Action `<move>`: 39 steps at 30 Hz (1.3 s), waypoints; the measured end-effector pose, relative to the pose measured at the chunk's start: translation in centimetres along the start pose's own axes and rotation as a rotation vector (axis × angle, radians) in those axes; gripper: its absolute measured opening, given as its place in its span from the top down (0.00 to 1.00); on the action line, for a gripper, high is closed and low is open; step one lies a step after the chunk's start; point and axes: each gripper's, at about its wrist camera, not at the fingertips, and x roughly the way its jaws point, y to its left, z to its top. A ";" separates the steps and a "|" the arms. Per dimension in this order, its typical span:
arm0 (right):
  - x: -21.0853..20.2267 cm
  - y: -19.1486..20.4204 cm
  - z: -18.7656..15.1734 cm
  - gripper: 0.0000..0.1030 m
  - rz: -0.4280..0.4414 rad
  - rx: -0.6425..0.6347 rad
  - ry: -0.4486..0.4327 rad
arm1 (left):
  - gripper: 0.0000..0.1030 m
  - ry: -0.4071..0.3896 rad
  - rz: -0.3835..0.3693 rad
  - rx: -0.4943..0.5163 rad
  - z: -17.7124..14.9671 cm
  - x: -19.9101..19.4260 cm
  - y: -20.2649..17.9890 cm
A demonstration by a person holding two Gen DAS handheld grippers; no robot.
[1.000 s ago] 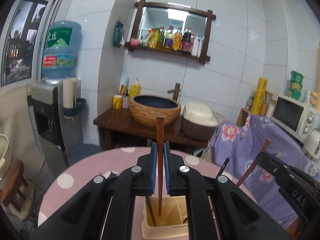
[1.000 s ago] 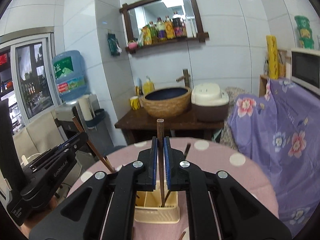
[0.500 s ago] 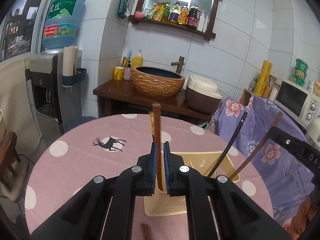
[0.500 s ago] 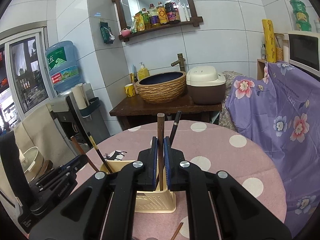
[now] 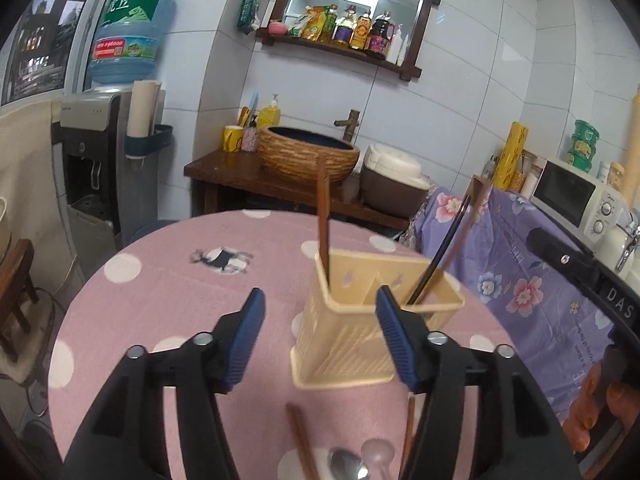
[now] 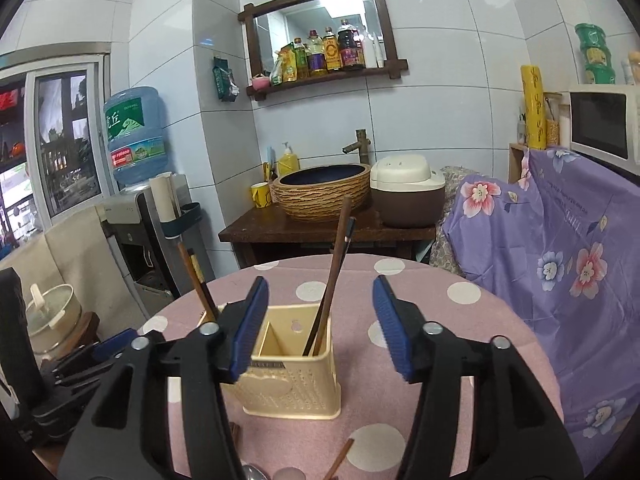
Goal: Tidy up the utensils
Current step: 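Open both tools to drop the brown chopsticks into the holder, then move both tools back toward the remaining chopsticks and spoons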
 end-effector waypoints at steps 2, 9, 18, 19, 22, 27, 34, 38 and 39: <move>-0.5 0.0 -1.2 0.36 0.004 -0.012 0.012 | 0.30 0.020 -0.001 0.006 -1.4 -0.7 0.6; -1.7 0.0 -7.3 0.27 -0.037 -0.073 0.087 | 0.21 0.111 0.041 0.058 -6.9 -1.9 2.0; -2.3 -1.4 -14.6 0.23 -0.107 -0.090 0.211 | 0.24 0.217 0.099 0.053 -12.0 -1.7 3.7; -2.3 -1.7 -15.2 0.23 -0.109 -0.084 0.224 | 0.28 0.232 0.096 0.056 -12.4 -1.6 3.8; -2.6 -2.3 -16.2 0.23 -0.120 -0.072 0.246 | 0.38 0.268 0.078 0.065 -13.4 -1.3 3.6; -2.8 -3.0 -17.1 0.23 -0.133 -0.049 0.267 | 0.50 0.315 0.057 0.080 -14.3 -0.2 2.6; -2.9 -3.5 -17.4 0.23 -0.125 -0.031 0.280 | 0.55 0.343 0.054 0.140 -15.0 1.0 0.3; -2.9 -3.6 -17.4 0.23 -0.118 -0.019 0.283 | 0.56 0.354 0.103 0.189 -15.6 1.6 -0.4; -2.9 -3.5 -17.4 0.23 -0.117 -0.018 0.284 | 0.56 0.345 0.110 0.187 -15.6 1.6 -0.4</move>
